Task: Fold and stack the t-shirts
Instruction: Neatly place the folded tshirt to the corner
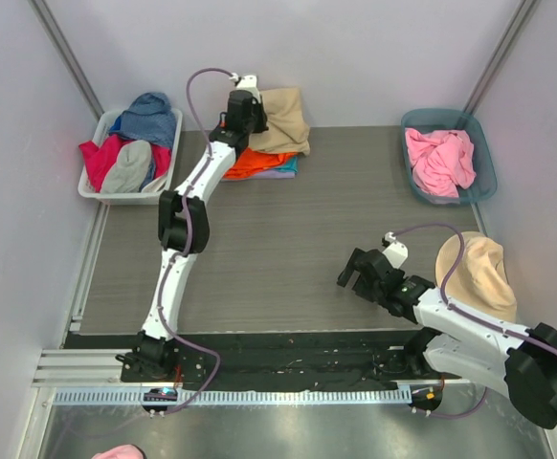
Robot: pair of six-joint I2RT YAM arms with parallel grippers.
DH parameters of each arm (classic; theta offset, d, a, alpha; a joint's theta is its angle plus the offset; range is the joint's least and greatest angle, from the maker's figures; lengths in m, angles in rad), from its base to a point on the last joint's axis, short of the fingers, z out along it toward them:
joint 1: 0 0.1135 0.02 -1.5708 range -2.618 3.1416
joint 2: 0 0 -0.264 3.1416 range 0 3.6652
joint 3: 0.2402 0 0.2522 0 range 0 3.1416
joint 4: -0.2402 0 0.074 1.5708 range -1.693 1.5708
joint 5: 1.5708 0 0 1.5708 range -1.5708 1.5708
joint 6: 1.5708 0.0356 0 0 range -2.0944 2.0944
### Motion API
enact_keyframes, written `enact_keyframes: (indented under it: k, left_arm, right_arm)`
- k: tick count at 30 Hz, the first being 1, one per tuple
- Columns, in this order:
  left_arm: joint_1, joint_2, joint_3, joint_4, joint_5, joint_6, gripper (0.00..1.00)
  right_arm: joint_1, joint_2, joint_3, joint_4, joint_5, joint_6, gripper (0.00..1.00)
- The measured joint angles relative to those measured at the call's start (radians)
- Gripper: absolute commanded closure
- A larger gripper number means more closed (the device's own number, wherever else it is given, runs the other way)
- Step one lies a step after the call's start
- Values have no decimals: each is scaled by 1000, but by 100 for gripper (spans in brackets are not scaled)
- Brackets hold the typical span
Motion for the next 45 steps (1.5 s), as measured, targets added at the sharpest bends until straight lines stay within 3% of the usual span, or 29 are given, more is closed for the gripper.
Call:
enact_keyframes:
  k: [17,29,35,39,40,44,45]
  left_arm:
    - [72,-150,-383,98,79,-61,100]
    - [160,-153,-335,52,184,-55,98]
    - [195,-132,-268,20,228,-32,86]
    - [200,-127,-268,4,258,-22,84]
    - [200,-124,-268,0,263,-21,82]
    - [200,-113,-268,-5,275,-6,21]
    - [200,-111,-268,-7,275,-3,11]
  right_arm:
    - [0,48,3,103,-13,0,0]
    - [0,45,2,108,-16,0,0]
    - [0,61,2,121,-20,0,0]
    - [0,75,3,148,-26,0,0]
    - [0,78,3,153,-27,0,0]
    - [0,80,3,160,-30,0,0]
    - [0,80,3,160,-30,0,0]
